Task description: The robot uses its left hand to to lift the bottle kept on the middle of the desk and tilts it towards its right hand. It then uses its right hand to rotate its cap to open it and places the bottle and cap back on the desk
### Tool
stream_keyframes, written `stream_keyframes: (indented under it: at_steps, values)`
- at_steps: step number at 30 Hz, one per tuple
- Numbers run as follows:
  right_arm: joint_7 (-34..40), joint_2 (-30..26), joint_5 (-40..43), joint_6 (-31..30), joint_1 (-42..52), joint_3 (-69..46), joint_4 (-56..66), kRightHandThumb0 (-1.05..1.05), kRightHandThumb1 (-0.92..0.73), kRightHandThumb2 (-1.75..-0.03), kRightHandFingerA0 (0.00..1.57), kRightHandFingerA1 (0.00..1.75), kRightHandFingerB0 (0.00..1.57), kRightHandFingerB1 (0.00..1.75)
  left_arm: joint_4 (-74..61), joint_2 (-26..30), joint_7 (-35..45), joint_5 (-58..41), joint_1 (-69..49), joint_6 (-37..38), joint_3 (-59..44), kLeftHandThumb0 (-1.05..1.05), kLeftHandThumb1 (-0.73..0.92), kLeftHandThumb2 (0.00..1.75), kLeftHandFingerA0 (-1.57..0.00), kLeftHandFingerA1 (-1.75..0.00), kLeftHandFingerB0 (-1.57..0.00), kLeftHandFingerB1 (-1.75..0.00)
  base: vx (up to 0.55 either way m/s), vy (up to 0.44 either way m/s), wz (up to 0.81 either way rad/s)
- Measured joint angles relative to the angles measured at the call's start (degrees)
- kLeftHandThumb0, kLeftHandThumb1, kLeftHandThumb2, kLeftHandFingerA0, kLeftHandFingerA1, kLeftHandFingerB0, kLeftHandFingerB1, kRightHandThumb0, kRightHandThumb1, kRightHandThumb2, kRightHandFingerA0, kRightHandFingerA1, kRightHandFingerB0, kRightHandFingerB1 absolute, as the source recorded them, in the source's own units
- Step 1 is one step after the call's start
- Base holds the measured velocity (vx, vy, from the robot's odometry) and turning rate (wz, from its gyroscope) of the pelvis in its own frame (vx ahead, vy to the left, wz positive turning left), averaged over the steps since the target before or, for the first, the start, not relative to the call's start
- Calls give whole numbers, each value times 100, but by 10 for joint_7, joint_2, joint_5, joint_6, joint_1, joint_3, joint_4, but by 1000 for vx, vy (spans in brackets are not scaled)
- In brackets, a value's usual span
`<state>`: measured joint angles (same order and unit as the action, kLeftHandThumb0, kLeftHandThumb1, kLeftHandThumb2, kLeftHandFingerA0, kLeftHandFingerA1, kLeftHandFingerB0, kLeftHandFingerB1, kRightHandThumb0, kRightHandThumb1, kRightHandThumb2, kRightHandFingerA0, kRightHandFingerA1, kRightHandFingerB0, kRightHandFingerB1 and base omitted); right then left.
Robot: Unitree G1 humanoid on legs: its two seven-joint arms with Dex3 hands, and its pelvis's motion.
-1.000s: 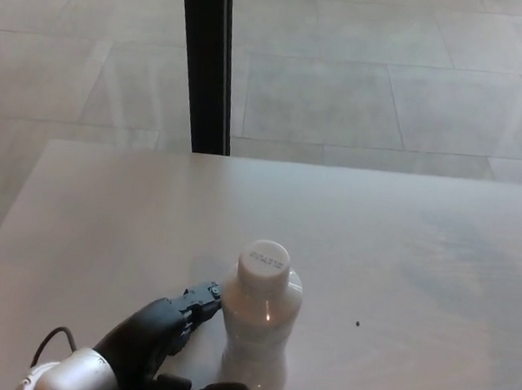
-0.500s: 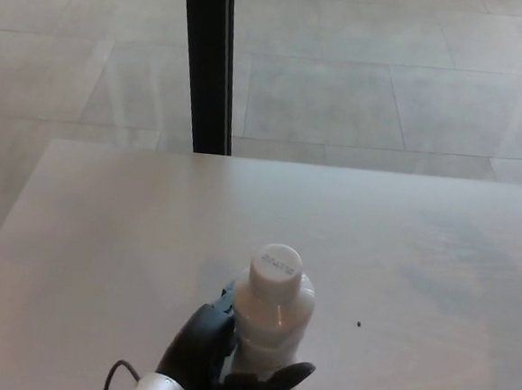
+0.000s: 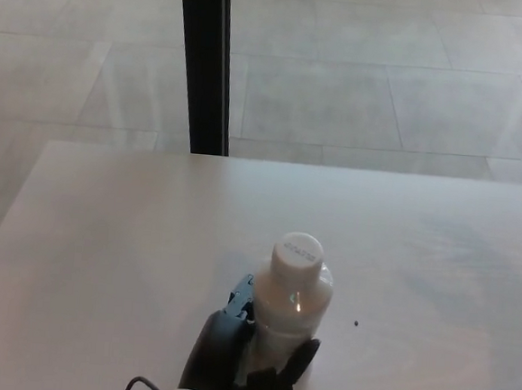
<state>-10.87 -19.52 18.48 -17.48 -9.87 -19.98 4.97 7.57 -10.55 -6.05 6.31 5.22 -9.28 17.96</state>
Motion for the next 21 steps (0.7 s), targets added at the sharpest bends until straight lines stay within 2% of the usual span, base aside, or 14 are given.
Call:
stream_keyframes:
  at_steps: [1,4,5,7,8,9,10,13,15,17,18,19,20,21]
  values:
    - [0,0,0,0,0,0,0,-75,-10,-67,82,106,59,77,3,0,-6,1,1,4,0,2,68,121,-106,-168,-86,-119,0,0,0]
    - [0,1,0,0,2,0,0,-70,-10,-69,85,99,61,77,14,-1,-30,4,5,18,1,3,61,128,-105,-172,-88,-135,0,0,0]
    - [0,1,0,0,2,0,0,-53,-9,-71,95,92,62,77,17,-1,-37,5,7,21,1,6,58,129,-105,-175,-86,-161,0,0,0]
    - [0,1,0,0,3,-1,0,-55,-14,-58,115,79,64,76,24,-2,-53,7,10,28,1,0,59,131,-89,-175,-80,-154,0,0,0]
    - [0,2,0,0,4,-1,0,-57,-9,-67,117,82,66,75,26,-2,-61,10,12,30,1,6,56,122,-119,-148,-97,-128,0,0,0]
    - [0,2,0,0,5,-1,0,-68,-13,-61,126,72,71,72,29,-2,-70,15,14,32,3,7,55,122,-120,-142,-98,-122,0,0,0]
    - [0,2,0,0,7,-1,0,-67,-12,-60,128,72,77,69,31,-1,-77,19,16,32,5,3,56,118,-90,-175,-79,-147,0,0,0]
    - [-1,2,0,0,12,-2,2,-62,-12,-59,128,69,86,63,34,4,-98,42,28,32,13,7,44,120,-96,-175,-85,-158,0,0,0]
    - [-1,1,-1,0,13,-1,2,-62,-13,-58,131,66,86,60,34,19,-104,57,41,32,17,6,42,125,-104,-174,-90,-140,0,0,0]
    - [-1,1,-3,0,13,2,2,-62,-14,-57,132,65,89,59,34,41,-107,72,55,32,23,9,38,119,-101,-174,-98,-139,0,0,0]
    - [-1,1,-4,0,13,4,2,-62,-14,-56,132,64,89,58,34,53,-107,81,61,32,26,7,37,122,-111,-166,-98,-129,0,0,0]
    - [-1,1,-5,0,13,7,2,-68,-15,-55,132,57,89,56,34,63,-107,87,66,32,29,-3,34,106,-109,-164,-105,-122,0,0,0]
    - [-1,1,-6,0,13,12,3,-72,-12,-55,133,54,92,54,34,77,-107,96,75,31,34,-4,35,103,-128,-132,-114,-115,0,0,0]
    - [-1,1,-8,0,13,16,3,-72,-12,-55,133,54,92,54,34,88,-106,103,81,31,38,-4,35,103,-128,-132,-114,-115,0,0,0]
